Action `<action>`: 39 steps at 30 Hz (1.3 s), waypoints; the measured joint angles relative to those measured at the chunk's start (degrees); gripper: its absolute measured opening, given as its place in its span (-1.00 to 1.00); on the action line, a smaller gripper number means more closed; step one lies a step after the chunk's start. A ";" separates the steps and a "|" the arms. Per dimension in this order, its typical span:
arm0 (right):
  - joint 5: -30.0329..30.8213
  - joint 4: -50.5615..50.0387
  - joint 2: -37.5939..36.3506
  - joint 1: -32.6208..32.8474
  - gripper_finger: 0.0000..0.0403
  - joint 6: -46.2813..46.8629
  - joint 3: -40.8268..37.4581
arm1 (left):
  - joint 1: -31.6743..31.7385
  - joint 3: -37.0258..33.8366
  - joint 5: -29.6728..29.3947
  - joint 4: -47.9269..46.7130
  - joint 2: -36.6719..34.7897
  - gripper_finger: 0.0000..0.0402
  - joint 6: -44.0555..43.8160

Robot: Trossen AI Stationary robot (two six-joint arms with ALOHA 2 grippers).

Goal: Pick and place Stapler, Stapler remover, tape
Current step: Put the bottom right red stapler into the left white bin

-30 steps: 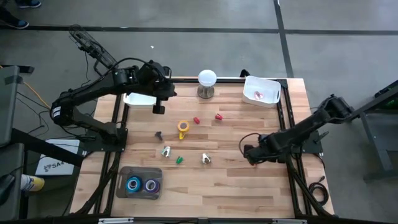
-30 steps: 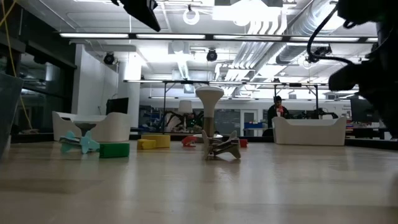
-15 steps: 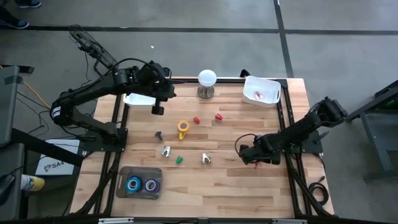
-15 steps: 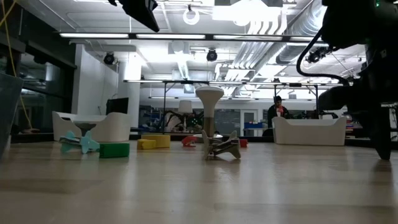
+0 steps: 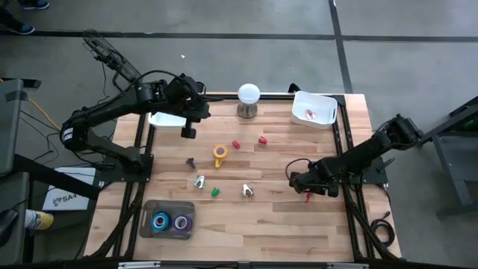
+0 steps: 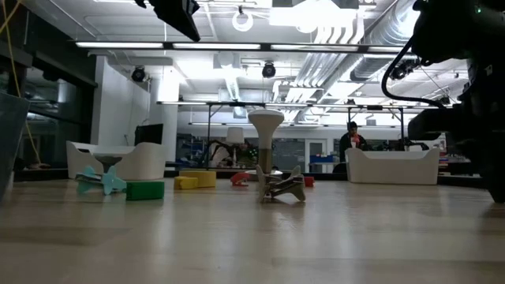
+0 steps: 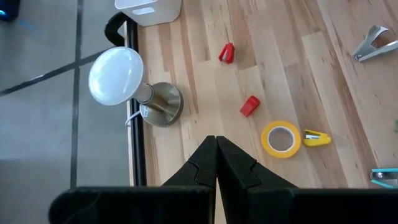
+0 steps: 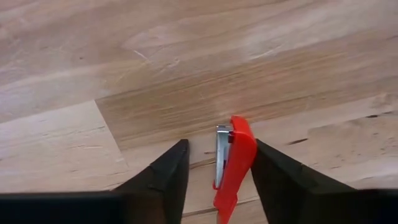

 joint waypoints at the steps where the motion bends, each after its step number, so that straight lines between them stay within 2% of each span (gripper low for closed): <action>1: -0.04 0.02 0.01 0.00 -0.27 -0.23 0.00 | 0.00 0.00 0.00 -0.07 0.00 -1.00 0.11; 9: -0.11 -0.07 0.01 0.02 -0.57 -1.06 0.00 | 0.00 0.00 0.02 -0.51 0.00 -1.00 1.27; 15: -0.24 -0.04 -0.01 0.02 -0.71 -2.47 0.02 | 0.00 0.00 0.04 -0.48 0.00 -1.00 1.85; 30: 0.33 1.15 -0.01 0.04 -0.74 -5.17 0.06 | 0.00 0.00 0.11 -0.51 0.00 -1.00 1.88; 39: 7.58 1.51 0.16 -0.17 -0.76 -11.79 3.37 | 0.00 0.00 0.13 -0.53 0.00 -1.00 1.86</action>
